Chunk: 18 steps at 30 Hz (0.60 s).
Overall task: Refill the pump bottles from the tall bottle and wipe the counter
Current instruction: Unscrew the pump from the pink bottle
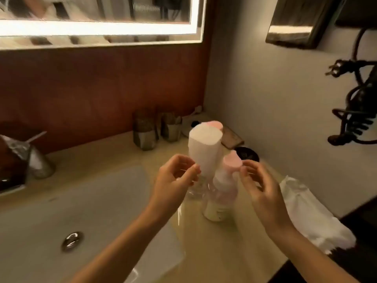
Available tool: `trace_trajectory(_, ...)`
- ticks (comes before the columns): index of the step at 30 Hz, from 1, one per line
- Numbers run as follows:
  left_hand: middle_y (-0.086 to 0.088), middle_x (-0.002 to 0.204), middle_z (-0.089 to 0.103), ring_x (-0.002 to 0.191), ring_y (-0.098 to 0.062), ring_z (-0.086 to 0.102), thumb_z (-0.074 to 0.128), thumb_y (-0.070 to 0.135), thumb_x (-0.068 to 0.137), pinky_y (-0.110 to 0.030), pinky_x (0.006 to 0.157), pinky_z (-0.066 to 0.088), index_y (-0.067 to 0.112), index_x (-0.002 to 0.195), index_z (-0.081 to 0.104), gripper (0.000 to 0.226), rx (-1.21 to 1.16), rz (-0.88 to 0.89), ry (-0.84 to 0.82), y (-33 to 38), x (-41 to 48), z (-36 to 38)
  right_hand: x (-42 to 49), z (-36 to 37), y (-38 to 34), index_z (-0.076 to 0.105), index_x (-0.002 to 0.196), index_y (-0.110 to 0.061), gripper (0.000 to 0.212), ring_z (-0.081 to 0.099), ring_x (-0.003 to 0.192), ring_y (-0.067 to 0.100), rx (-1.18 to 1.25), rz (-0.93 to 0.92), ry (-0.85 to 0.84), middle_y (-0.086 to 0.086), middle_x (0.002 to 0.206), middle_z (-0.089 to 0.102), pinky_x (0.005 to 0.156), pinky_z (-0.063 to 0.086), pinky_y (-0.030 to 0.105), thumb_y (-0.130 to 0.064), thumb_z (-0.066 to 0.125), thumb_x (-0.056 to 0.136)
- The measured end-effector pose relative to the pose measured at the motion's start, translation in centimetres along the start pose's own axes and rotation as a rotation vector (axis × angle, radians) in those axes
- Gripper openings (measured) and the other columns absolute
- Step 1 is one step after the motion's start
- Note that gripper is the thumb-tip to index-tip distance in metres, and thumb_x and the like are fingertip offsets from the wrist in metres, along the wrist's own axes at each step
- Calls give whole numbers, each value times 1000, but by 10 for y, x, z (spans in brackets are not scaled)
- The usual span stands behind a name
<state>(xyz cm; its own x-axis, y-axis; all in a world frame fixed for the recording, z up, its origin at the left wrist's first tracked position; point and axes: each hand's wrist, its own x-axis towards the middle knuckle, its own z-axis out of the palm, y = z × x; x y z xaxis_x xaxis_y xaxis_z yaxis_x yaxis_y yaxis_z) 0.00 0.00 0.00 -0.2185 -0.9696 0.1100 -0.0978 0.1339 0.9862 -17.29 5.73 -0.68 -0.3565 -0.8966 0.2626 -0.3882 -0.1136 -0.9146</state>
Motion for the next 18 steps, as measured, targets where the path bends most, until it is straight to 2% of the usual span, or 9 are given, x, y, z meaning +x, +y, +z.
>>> trace_trajectory(2, 4, 87, 66, 79, -10, 64, 61, 23, 85, -24, 70, 55, 24, 88, 58, 4, 75, 84, -16, -19, -1, 7, -2, 8, 13, 54, 107, -42, 31, 57, 100, -5, 8, -36, -74, -24, 103, 62, 79, 46, 17, -57, 58, 79)
trace_trajectory(4, 9, 90, 64, 83, -6, 63, 62, 21, 85, -21, 71, 54, 26, 90, 58, 8, 140, 147, -43, -40, -4, 13, -5, 15, 26, 51, 116, -42, 46, 56, 106, -1, -29, -66, -134, -23, 111, 60, 86, 49, 22, -59, 61, 75)
trace_trajectory(7, 14, 94, 61, 86, 1, 61, 62, 22, 84, -15, 74, 53, 25, 96, 57, 14, 180, 236, -54, -55, -9, 21, -2, 21, 33, 48, 126, -32, 56, 56, 107, 3, -35, -127, -112, -15, 119, 59, 86, 50, 22, -50, 58, 74)
trace_trajectory(9, 13, 96, 61, 88, 1, 61, 64, 21, 82, -15, 74, 53, 25, 100, 56, 19, 165, 261, -60, -60, -11, 22, -2, 23, 35, 48, 130, -26, 60, 57, 106, 5, -62, -188, -78, -9, 119, 60, 83, 49, 17, -45, 56, 74)
trace_trajectory(14, 10, 99, 62, 91, -5, 62, 69, 19, 79, -23, 78, 54, 25, 102, 55, 28, 97, 282, -32, -65, -39, 18, -23, 22, 35, 52, 124, -21, 45, 57, 103, 7, -102, -269, -60, -9, 113, 61, 78, 45, 11, -36, 60, 82)
trace_trajectory(18, 13, 102, 59, 93, -1, 60, 72, 27, 74, -23, 77, 54, 34, 100, 51, 34, 110, 273, -43, -70, -78, 7, -58, 27, 25, 49, 113, -31, 34, 54, 94, -4, -96, -279, -91, -14, 107, 58, 72, 41, 8, -38, 59, 82)
